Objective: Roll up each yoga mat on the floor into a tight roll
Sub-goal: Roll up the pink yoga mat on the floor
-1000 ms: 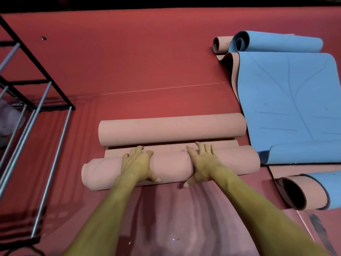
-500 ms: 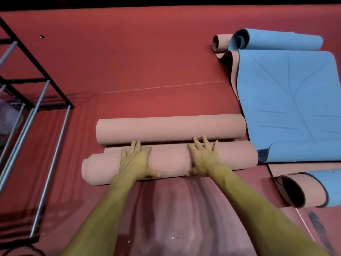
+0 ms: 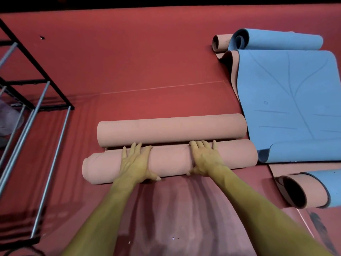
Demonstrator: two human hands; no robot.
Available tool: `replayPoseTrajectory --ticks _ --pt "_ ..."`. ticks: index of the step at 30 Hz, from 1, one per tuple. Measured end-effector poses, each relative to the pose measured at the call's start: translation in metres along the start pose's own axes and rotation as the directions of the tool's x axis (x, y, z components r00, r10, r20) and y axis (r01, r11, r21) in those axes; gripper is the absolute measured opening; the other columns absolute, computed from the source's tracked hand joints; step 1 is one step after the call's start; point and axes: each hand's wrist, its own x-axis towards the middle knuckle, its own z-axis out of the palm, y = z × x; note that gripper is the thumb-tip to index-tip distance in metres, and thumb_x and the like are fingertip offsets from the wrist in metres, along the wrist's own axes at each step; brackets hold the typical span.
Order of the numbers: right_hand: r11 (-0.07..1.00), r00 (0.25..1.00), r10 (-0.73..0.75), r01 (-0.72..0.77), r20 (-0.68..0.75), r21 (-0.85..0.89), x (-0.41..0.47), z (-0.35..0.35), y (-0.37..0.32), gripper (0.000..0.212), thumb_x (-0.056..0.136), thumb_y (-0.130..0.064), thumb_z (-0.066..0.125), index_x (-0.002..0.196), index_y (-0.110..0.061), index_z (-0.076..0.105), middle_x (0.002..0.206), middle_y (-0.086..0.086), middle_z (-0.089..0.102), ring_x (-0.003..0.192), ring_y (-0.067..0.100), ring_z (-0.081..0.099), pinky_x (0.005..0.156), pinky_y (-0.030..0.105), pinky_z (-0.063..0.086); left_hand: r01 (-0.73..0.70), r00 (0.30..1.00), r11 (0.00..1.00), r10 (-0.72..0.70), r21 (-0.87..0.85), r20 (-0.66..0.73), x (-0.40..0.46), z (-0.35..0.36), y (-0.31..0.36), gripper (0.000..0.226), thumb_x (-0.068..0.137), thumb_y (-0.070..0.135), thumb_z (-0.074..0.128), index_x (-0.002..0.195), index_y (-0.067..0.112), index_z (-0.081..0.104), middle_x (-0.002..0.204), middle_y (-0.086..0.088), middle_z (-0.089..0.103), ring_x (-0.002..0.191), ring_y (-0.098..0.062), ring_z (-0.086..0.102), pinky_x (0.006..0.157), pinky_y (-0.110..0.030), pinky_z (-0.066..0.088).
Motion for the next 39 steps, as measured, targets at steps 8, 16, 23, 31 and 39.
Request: replayPoseTrajectory --ticks 8,16,23,31,39 --pt "0.998 0.991 -0.026 0.033 0.134 -0.046 0.013 -0.011 0.005 0.109 0.066 -0.072 0.079 0.151 -0.023 0.033 0.15 0.006 0.045 0.141 0.031 0.041 0.119 0.062 0.024 -0.009 1.0 0.989 0.012 0.149 -0.022 0.006 -0.006 0.001 0.118 0.039 0.08 0.081 0.143 0.041 0.042 0.134 0.004 0.057 0.128 -0.022 0.052 0.108 -0.046 0.036" --pt "0.998 0.954 -0.039 0.023 0.297 0.055 0.007 -0.016 0.007 0.123 0.061 -0.068 0.086 0.161 -0.028 0.026 0.168 0.006 0.025 0.154 0.031 0.023 0.123 0.065 0.014 -0.039 0.987 0.997 0.029 0.063 0.155 -0.004 -0.011 -0.002 0.114 0.03 0.078 0.078 0.137 0.046 0.049 0.126 0.011 0.066 0.12 -0.021 0.059 0.093 -0.042 0.041" --pt "0.975 0.983 -0.033 -0.008 0.18 0.222 -0.003 -0.015 0.008 0.128 0.05 -0.057 0.098 0.153 -0.025 0.029 0.16 0.009 0.017 0.146 0.036 0.029 0.123 0.063 0.016 -0.012 0.969 1.0 0.009 0.013 0.247 -0.005 -0.011 0.001 0.148 0.041 0.073 0.09 0.159 0.059 0.001 0.171 -0.024 -0.01 0.159 -0.038 0.009 0.12 -0.069 0.014" --pt "0.995 0.974 -0.085 0.092 0.208 -0.026 -0.005 -0.006 0.002 0.144 0.05 -0.083 0.082 0.162 -0.021 0.016 0.155 0.006 0.034 0.142 0.036 0.033 0.117 0.074 0.015 -0.006 0.982 0.992 0.03 -0.128 0.188 -0.005 -0.013 -0.002 0.132 0.034 0.073 0.09 0.148 0.054 0.025 0.17 -0.024 0.004 0.16 -0.033 0.004 0.121 -0.069 0.011" --pt "0.997 0.987 -0.069 0.064 0.146 0.037 -0.002 -0.008 0.0 0.117 0.051 -0.071 0.089 0.14 -0.019 0.034 0.145 0.004 0.048 0.138 0.033 0.042 0.117 0.073 0.018 -0.015 0.992 0.995 0.027 -0.099 0.12 -0.008 -0.01 -0.003 0.126 0.045 0.078 0.084 0.155 0.048 0.029 0.172 -0.022 -0.005 0.16 -0.029 -0.013 0.126 -0.063 0.001"
